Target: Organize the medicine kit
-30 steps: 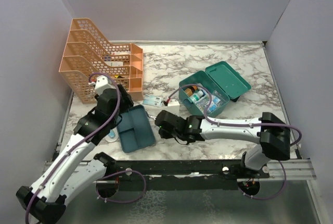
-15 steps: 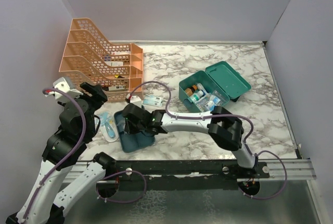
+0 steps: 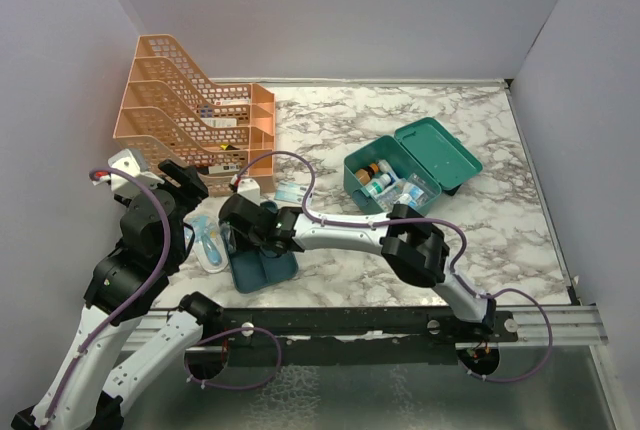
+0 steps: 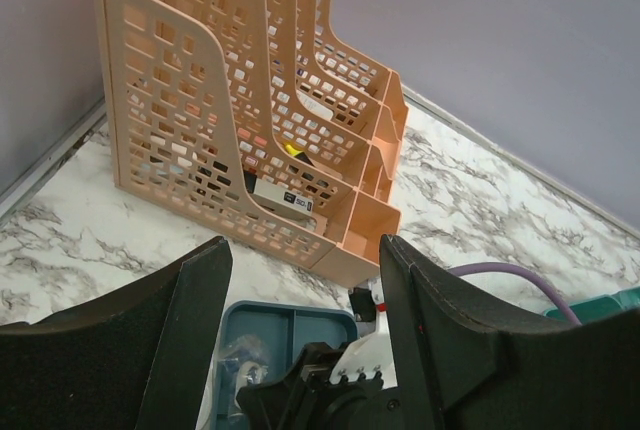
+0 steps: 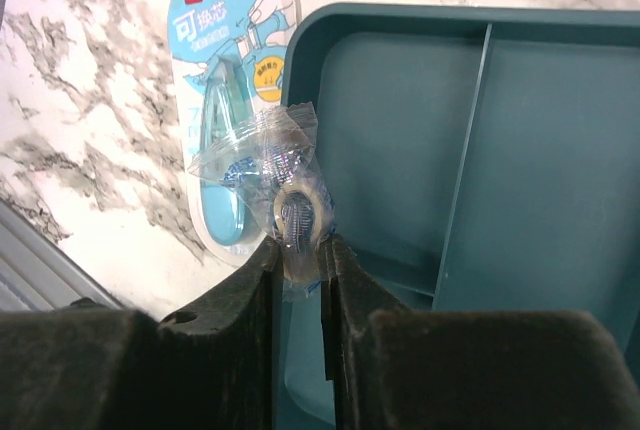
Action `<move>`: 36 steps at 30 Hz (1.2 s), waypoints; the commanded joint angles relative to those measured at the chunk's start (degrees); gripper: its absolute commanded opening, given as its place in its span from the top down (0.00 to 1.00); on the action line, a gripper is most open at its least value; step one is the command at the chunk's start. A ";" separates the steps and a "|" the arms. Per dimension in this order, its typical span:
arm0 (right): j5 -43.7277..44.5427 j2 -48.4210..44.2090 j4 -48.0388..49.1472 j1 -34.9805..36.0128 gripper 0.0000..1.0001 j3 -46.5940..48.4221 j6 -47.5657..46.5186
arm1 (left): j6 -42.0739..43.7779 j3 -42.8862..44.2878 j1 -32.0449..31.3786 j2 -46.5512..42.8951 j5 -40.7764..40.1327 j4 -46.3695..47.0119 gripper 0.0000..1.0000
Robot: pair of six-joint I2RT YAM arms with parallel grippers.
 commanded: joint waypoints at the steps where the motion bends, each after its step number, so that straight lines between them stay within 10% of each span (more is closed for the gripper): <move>1: 3.84 3.63 -4.23 -0.31 0.83 4.02 0.17 | 1.34 -0.43 0.22 -0.52 -1.03 -0.70 0.36; 17: 4.61 1.30 -6.72 -0.69 0.57 5.96 -1.04 | 1.65 0.04 0.25 1.04 0.27 -0.71 0.34; 36: 5.39 5.82 -0.80 -1.56 0.79 9.07 -6.78 | 1.87 0.49 0.21 1.70 2.11 -0.70 0.33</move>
